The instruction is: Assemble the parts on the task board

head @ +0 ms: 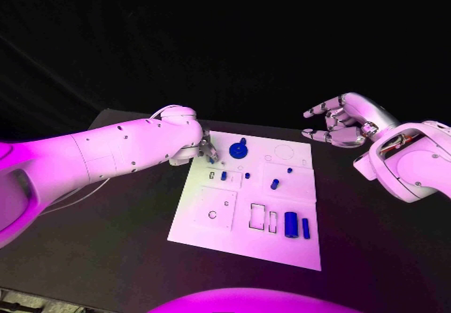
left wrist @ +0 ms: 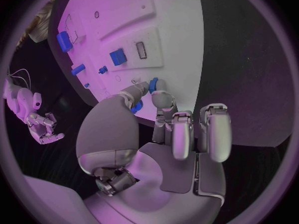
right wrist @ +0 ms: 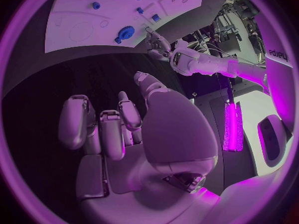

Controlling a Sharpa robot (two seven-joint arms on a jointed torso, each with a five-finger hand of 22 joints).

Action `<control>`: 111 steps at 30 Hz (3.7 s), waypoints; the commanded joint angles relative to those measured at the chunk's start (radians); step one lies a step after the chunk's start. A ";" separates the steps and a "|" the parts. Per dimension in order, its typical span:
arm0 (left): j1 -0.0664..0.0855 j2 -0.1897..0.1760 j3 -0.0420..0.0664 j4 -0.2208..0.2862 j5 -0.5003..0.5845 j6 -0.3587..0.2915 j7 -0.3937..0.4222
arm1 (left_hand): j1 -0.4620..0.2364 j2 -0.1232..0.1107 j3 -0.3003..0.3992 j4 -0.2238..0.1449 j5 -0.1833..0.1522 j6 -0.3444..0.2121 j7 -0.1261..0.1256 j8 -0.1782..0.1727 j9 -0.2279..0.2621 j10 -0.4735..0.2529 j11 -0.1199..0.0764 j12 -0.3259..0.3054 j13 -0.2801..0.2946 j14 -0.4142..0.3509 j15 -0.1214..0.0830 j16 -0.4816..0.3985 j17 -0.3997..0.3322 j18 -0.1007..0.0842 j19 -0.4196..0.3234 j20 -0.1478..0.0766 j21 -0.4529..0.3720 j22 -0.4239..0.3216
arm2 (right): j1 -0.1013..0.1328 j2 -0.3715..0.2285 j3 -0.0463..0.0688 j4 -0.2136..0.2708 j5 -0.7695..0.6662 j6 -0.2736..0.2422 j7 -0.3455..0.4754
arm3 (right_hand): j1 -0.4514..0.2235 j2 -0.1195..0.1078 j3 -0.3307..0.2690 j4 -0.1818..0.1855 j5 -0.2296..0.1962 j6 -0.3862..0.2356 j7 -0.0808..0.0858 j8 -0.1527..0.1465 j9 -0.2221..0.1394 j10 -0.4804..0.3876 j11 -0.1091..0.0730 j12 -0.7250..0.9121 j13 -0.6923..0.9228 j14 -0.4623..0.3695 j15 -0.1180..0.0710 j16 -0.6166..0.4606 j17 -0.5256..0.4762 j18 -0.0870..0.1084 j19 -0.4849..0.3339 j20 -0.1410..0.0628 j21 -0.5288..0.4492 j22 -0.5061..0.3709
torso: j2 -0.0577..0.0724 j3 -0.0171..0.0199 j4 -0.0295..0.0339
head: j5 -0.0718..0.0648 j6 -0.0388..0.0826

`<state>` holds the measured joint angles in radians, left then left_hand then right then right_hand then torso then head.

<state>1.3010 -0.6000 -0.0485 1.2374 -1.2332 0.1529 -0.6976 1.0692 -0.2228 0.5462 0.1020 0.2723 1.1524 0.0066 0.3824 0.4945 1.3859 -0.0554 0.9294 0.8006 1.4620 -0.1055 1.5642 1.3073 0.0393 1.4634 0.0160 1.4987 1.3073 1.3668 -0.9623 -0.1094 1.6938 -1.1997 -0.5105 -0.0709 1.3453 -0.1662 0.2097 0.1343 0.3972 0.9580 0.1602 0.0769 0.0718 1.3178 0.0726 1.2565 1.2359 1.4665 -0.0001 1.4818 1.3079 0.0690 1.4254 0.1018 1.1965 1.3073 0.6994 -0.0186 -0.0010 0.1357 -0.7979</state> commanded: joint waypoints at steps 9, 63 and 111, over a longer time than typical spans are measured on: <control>0.000 -0.002 0.000 0.000 -0.005 0.018 -0.041 | 0.020 0.005 -0.108 0.044 -0.002 0.004 0.004 -0.001 -0.025 -0.005 -0.001 0.005 0.005 0.109 0.001 0.007 0.264 -0.014 0.041 -0.005 0.003 0.182 | 0.000 0.001 0.000 0.002 -0.005 0.004 0.001 | -0.006 -0.006 -0.002 0.006 0.004 0.008 -0.002 0.002 -0.001 -0.002 -0.002 -0.005 -0.001 0.069 -0.004 -0.006 0.132 0.005 -0.007 0.001 -0.005 0.149 | 0.000 -0.0005 -0.0001 | -0.001 -0.004; 0.000 -0.003 0.001 -0.001 0.003 -0.001 -0.041 | 0.076 0.055 -0.351 0.173 -0.001 0.016 0.007 0.006 -0.070 -0.001 0.002 0.021 0.021 0.109 0.003 0.007 0.264 -0.016 0.046 -0.003 0.006 0.189 | 0.000 0.000 0.000 0.001 -0.005 0.004 -0.001 | -0.007 -0.007 -0.003 0.008 0.005 0.008 -0.003 0.002 -0.001 -0.001 -0.003 -0.004 0.000 0.069 -0.004 -0.006 0.132 0.004 -0.006 0.001 -0.003 0.150 | 0.000 0.0002 0.0000 | -0.001 -0.005; 0.001 -0.010 0.006 0.009 0.002 0.001 -0.043 | 0.080 0.066 -0.397 0.187 -0.002 0.018 0.007 0.010 -0.076 0.002 0.002 0.026 0.026 0.109 0.003 0.007 0.264 -0.017 0.050 -0.003 0.010 0.194 | 0.000 0.003 0.000 -0.002 -0.005 0.005 0.000 | -0.006 -0.007 -0.004 0.010 0.007 0.008 -0.003 0.001 -0.001 0.001 -0.003 -0.003 0.001 0.070 -0.004 -0.005 0.133 0.004 -0.005 0.000 -0.001 0.151 | 0.000 -0.0001 0.0000 | 0.000 -0.007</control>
<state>1.3012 -0.6111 -0.0430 1.2436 -1.2327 0.1537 -0.6978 1.1537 -0.1645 0.1539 0.2891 0.2727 1.1645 0.0158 0.3891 0.4193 1.3857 -0.0549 0.9491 0.8255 1.4620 -0.1054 1.5642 1.3073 0.0393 1.4634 0.0160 1.5024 1.3076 1.3668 -0.9602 -0.1094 1.6919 -1.1995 -0.5104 -0.0720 1.3453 -0.1662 0.2071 0.1369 0.3971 0.9613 0.1569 0.0769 0.0717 1.3178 0.0726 1.2566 1.2360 1.4665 -0.0002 1.4818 1.3078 0.0690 1.4253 0.1018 1.1966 1.3078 0.6995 -0.0183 -0.0008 0.1357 -0.8045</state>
